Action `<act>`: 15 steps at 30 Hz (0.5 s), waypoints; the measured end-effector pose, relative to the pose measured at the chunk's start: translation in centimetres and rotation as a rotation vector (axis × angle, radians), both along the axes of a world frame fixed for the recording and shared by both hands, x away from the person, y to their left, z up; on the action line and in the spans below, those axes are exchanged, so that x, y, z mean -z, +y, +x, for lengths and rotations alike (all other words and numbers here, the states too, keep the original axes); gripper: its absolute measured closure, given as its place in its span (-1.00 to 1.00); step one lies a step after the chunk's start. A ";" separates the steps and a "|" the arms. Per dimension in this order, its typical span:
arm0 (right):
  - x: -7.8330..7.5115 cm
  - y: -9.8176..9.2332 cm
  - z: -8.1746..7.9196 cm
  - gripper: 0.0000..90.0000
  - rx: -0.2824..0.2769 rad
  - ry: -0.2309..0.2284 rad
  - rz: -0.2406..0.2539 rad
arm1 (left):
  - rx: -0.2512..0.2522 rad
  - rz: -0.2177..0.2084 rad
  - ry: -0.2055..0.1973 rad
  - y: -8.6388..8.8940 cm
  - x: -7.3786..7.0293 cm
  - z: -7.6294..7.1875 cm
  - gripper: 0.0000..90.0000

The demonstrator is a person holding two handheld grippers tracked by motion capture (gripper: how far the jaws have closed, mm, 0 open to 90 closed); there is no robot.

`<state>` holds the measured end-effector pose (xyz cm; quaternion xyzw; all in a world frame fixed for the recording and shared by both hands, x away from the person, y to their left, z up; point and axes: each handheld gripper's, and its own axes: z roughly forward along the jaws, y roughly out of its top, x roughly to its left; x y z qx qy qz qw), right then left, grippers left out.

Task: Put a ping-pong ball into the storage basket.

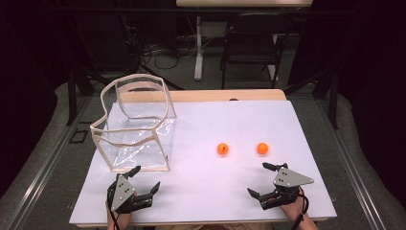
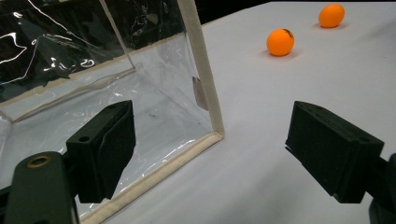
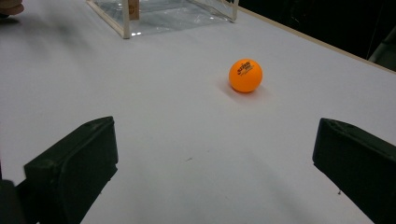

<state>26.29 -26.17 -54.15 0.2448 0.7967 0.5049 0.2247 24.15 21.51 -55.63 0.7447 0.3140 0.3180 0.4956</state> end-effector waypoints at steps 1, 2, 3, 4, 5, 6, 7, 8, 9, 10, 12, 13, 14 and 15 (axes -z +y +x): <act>0.0 0.0 0.0 -1.00 0.001 -0.001 -0.002 | 0.000 0.000 0.000 0.0 0.0 0.0 -0.65; 0.0 0.0 0.0 -1.00 0.002 -0.005 0.000 | 0.000 0.002 0.000 0.0 0.0 0.0 -0.65; -0.1 0.0 0.0 -1.00 0.001 -0.007 0.000 | -0.001 0.002 -0.001 -0.1 0.0 -0.1 -0.65; -0.1 0.0 0.0 -1.00 0.003 -0.003 -0.001 | -0.001 0.004 -0.002 -0.1 -0.1 -0.1 -0.65; -0.1 0.0 0.0 -1.00 0.001 -0.002 -0.003 | -0.004 0.003 -0.005 -0.1 -0.1 -0.1 -0.65; -0.1 0.0 0.1 -1.00 0.001 -0.002 0.000 | -0.006 0.006 -0.004 -0.1 -0.1 -0.1 -0.65; -0.1 0.0 0.1 -1.00 0.004 0.001 -0.001 | -0.008 0.007 -0.004 -0.1 -0.1 -0.1 -0.65; -0.1 0.1 0.1 -1.00 0.008 0.006 0.001 | -0.007 0.006 -0.003 -0.1 -0.1 -0.1 -0.65; -0.1 0.0 0.1 -1.00 0.008 0.010 -0.006 | -0.007 0.006 -0.003 -0.1 -0.1 -0.1 -0.65; -0.2 0.1 0.1 -1.00 0.011 0.011 -0.011 | -0.005 0.009 -0.006 -0.2 -0.1 -0.1 -0.65; -0.3 0.1 0.2 -1.00 0.015 0.010 -0.015 | -0.004 0.008 -0.006 -0.1 -0.1 -0.2 -0.65; -0.3 0.2 0.2 -1.00 0.014 0.017 -0.016 | -0.004 0.007 -0.005 -0.1 -0.1 -0.2 -0.65; -0.4 0.3 0.3 -1.00 0.016 0.018 -0.021 | -0.004 0.006 -0.005 -0.1 -0.1 -0.2 -0.65; -0.4 0.4 0.3 -1.00 0.017 0.016 -0.024 | -0.004 0.006 -0.004 -0.1 -0.1 -0.1 -0.65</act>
